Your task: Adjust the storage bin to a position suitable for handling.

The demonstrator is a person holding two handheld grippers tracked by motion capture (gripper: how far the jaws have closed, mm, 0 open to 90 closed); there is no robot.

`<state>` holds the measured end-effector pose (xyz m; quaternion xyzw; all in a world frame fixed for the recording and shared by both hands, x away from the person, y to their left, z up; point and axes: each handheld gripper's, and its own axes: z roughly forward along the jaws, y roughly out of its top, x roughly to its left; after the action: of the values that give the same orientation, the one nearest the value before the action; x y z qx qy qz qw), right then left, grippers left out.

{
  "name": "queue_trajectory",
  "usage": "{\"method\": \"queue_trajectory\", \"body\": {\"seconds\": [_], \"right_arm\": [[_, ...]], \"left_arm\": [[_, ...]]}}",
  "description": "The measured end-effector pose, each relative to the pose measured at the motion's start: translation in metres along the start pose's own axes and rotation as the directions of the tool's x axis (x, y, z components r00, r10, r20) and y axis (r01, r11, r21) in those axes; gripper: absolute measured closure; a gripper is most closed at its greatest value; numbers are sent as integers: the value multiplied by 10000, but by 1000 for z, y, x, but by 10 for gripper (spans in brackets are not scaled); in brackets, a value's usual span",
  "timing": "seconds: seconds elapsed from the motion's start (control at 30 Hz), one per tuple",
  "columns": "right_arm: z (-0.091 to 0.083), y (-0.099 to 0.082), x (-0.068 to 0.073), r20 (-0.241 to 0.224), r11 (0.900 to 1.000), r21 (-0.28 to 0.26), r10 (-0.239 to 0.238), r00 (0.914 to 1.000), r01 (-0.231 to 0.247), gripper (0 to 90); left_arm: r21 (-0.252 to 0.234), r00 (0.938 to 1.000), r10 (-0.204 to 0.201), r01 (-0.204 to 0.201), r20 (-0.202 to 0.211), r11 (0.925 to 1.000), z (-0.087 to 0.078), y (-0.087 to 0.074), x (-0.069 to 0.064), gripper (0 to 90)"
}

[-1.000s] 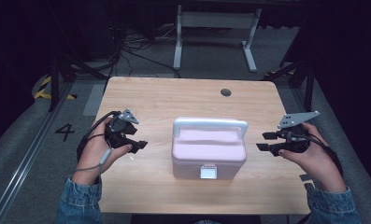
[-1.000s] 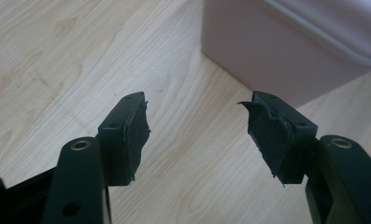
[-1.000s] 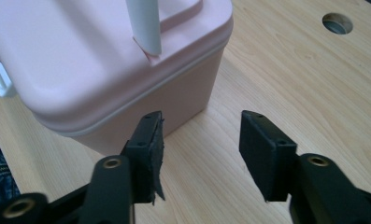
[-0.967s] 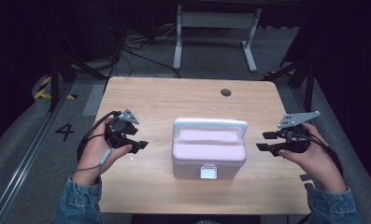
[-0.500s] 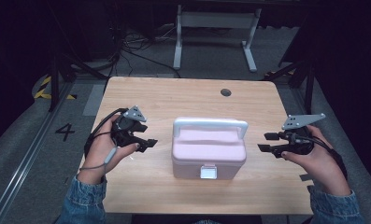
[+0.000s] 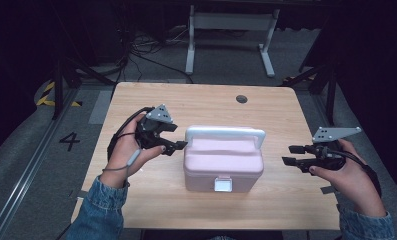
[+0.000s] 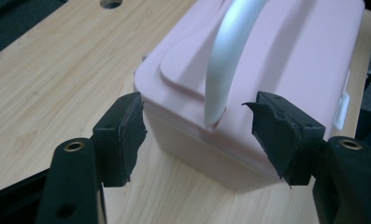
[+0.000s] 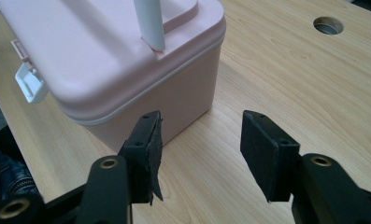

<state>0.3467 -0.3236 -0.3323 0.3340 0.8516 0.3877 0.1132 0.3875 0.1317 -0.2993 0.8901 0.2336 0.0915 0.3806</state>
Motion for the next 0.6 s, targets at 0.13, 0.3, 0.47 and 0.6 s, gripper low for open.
{"method": "queue_trajectory", "body": {"seconds": [0.13,0.3,0.47,0.6], "right_arm": [[-2,-3,-1,63,9999,-42,109,9999,-109,506],[-5,-5,0,-22,9997,-103,225,9997,-225,513],[-5,-7,-2,-37,9994,-78,341,9994,-341,516],[-4,-6,-2,-63,9995,-52,312,9995,-312,515]], "left_arm": [[-80,9999,96,-95,36,9999,9,8,-1,363],[-191,9987,386,-379,341,9991,23,13,3,404],[-62,9974,566,-564,451,9984,38,15,3,497],[-53,9953,936,-935,259,9956,41,18,0,591]]}}
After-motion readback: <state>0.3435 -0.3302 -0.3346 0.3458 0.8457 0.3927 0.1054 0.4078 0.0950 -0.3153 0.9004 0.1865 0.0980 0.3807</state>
